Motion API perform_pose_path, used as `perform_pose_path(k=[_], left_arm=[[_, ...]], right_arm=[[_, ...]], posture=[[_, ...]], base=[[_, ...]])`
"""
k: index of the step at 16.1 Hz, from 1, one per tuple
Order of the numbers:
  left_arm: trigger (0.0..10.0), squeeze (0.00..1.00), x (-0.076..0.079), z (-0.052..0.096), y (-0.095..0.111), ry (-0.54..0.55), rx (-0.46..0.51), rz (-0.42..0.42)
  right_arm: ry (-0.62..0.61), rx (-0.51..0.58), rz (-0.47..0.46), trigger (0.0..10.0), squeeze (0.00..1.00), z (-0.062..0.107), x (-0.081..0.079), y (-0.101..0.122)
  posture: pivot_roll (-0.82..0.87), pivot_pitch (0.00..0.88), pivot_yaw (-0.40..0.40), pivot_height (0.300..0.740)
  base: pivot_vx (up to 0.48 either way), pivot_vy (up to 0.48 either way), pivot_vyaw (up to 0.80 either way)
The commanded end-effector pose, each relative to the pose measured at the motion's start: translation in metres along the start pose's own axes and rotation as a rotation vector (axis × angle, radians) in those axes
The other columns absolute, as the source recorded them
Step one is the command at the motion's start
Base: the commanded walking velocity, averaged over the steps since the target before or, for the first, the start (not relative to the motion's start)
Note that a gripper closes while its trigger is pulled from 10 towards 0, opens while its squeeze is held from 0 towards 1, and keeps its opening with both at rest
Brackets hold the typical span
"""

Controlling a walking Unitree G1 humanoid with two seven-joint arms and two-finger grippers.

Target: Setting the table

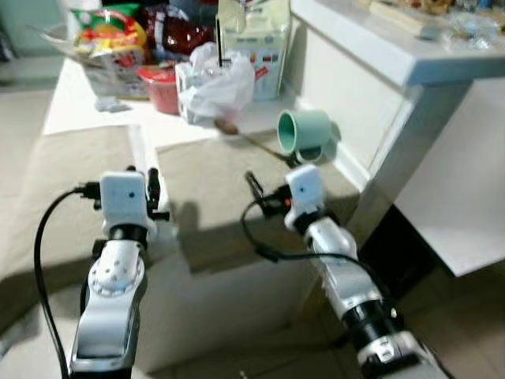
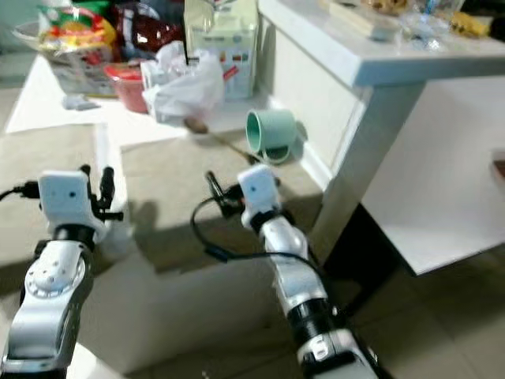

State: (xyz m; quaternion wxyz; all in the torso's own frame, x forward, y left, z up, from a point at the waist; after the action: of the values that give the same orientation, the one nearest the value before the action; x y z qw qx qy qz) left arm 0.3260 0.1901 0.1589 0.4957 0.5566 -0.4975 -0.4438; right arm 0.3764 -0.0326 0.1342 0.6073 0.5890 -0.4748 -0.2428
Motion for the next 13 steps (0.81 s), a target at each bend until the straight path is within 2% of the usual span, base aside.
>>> perform_pose_path(k=[1,2,3,4,6,8,10,13], left_arm=[[10.0,0.0,0.007,0.0,-0.001,-0.017,-0.007,0.006],[10.0,0.0,0.007,0.0,-0.001,-0.017,-0.007,0.006],[10.0,0.0,0.008,0.0,-0.001,-0.02,-0.01,0.007],[10.0,0.0,0.008,0.0,-0.002,-0.021,-0.011,0.007],[10.0,0.0,0.007,0.001,-0.002,-0.021,-0.014,0.006],[10.0,0.0,0.007,0.002,-0.002,-0.021,-0.015,0.008],[10.0,0.0,0.006,0.005,-0.004,-0.022,-0.027,0.003],[10.0,0.0,0.001,0.008,-0.006,-0.028,-0.041,-0.014]], right_arm=[[-0.033,-0.033,-0.01,10.0,0.0,0.003,0.016,-0.005],[-0.035,-0.043,-0.021,10.0,0.0,0.002,0.016,-0.006],[-0.03,-0.064,0.039,10.0,0.0,-0.004,0.018,-0.005],[-0.036,-0.09,0.042,10.0,0.0,-0.007,0.02,-0.007],[-0.08,-0.144,0.026,10.0,0.0,-0.015,0.033,-0.011],[-0.113,-0.178,0.061,10.0,0.0,-0.021,0.044,-0.012],[-0.149,-0.181,0.093,10.0,0.0,-0.031,0.059,-0.002],[-0.208,-0.186,0.053,10.0,0.0,-0.048,0.073,0.013]], posture=[[0.02,0.0,-0.018,0.74],[0.02,0.0,-0.017,0.74],[0.02,0.001,-0.015,0.74],[0.02,0.001,-0.015,0.74],[0.02,0.004,-0.012,0.74],[0.03,0.009,-0.012,0.74],[0.04,0.017,-0.005,0.74],[0.05,0.023,0.007,0.74]], base=[[0.0,0.0,0.0],[0.0,0.0,0.0],[0.0,0.0,0.0],[0.0,0.0,0.0],[0.0,0.0,0.0],[0.0,0.0,0.0],[0.0,0.0,0.0],[0.0,0.0,0.0]])
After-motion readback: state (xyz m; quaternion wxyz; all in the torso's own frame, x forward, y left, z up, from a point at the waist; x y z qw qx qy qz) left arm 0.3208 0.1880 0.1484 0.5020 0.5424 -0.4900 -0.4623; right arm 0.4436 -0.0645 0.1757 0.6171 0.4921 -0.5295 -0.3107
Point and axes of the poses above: a point about 5 cm out from each wrist's last joint towards the gripper, its own z axis pointing back from the gripper into the wrist, its own y axis along the axis of the wrist's last joint, x = y × z, the point moved 6 cm from there along -z, pointing out of the wrist towards the gripper, and after that the axes turned 9 degrees about z, right-handed, at the moved point
